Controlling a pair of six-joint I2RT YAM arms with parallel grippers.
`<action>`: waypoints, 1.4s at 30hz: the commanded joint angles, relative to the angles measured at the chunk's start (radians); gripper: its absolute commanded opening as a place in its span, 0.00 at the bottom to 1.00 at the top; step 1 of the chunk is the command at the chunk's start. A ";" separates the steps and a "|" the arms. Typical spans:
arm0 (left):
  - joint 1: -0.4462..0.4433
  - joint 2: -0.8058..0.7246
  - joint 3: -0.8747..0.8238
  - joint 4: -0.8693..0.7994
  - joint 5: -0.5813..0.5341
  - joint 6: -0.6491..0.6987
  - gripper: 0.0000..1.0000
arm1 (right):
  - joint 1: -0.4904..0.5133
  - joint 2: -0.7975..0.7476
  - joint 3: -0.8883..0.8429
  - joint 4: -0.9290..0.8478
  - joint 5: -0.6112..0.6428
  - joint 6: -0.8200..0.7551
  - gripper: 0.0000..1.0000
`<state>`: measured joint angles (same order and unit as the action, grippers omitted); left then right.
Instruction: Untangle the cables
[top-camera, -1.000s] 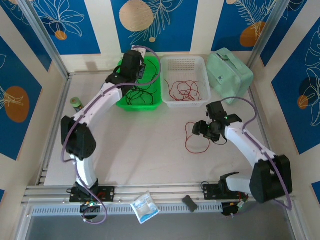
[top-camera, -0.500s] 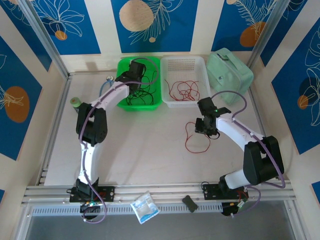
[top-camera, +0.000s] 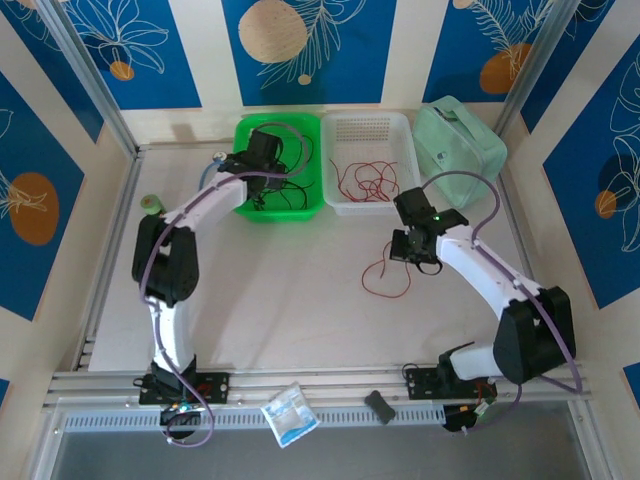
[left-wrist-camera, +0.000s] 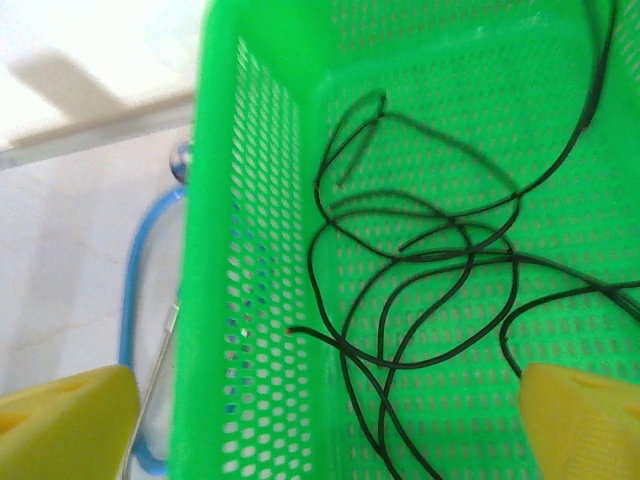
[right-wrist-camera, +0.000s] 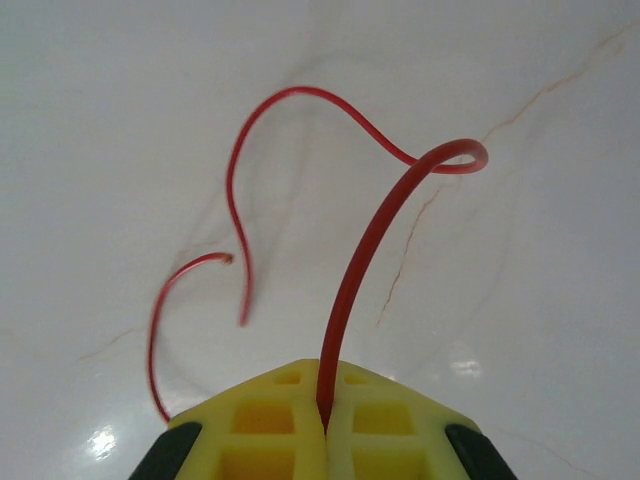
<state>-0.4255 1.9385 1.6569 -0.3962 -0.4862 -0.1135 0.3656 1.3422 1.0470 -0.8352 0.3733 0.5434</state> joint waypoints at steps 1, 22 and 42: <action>-0.030 -0.155 -0.043 0.058 0.027 0.045 1.00 | 0.006 -0.079 0.072 -0.079 -0.035 -0.025 0.00; -0.359 -0.398 -0.357 0.128 0.796 0.138 0.98 | -0.031 -0.197 0.368 -0.176 -0.360 -0.262 0.00; -0.364 -0.518 -0.597 0.298 0.487 -0.022 1.00 | -0.118 0.017 0.537 0.156 -0.336 -0.270 0.00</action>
<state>-0.7860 1.5116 1.0988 -0.1513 0.1570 -0.0761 0.2630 1.2900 1.5314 -0.7856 0.0227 0.2527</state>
